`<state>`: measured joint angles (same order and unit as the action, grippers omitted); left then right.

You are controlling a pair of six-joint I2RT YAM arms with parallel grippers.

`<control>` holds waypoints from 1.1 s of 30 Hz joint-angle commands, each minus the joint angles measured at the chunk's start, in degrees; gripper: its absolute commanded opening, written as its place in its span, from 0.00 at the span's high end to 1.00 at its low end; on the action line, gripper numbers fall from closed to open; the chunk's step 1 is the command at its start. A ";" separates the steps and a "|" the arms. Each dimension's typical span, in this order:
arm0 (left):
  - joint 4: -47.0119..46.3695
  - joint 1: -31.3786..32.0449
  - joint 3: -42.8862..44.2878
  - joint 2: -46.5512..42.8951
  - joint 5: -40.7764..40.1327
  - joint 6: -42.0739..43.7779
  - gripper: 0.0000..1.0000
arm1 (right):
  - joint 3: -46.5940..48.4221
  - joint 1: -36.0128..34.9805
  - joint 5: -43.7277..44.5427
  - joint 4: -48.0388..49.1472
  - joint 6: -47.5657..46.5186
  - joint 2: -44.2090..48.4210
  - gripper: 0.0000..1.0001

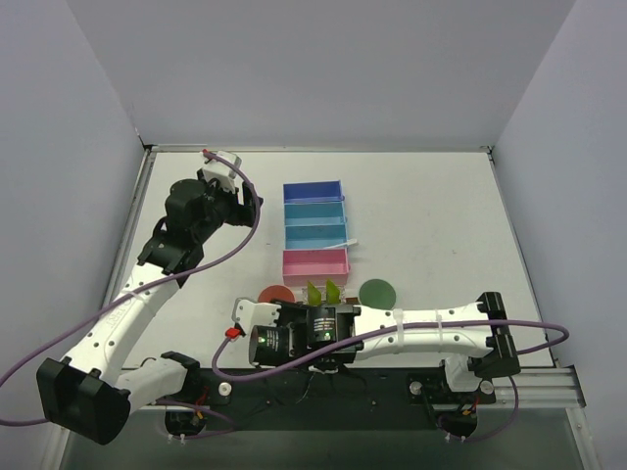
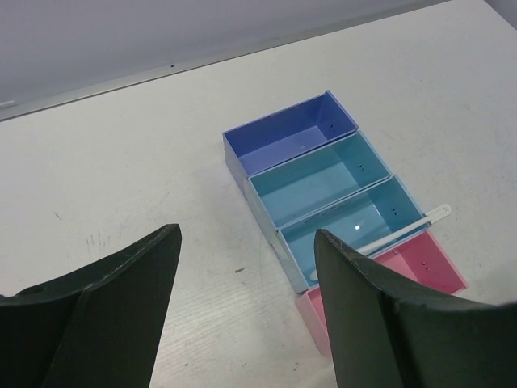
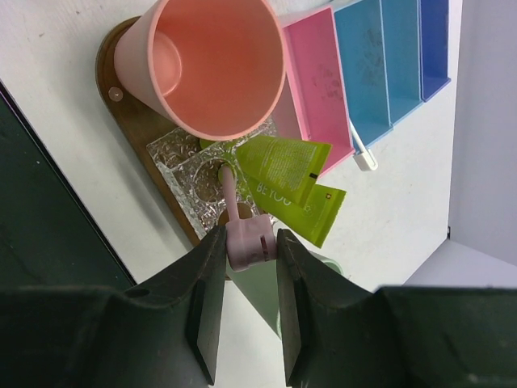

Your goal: Prepare toiletry sets of a toothbrush and toothpaste on the tray

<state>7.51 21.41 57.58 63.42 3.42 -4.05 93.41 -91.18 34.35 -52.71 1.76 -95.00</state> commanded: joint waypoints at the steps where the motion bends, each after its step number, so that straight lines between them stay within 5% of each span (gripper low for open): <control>1: -2.32 0.21 0.25 -1.98 -0.52 -0.60 0.23 | -2.70 -0.23 2.65 0.76 -1.14 -0.89 1.00; 33: -2.50 0.30 0.16 -1.46 -0.61 -0.43 0.23 | -16.24 0.82 2.57 15.35 -5.10 5.62 0.96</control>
<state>7.44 21.43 57.58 62.67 3.25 -4.05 77.89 -90.72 35.64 -37.08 -3.33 -91.35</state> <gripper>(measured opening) 0.772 0.239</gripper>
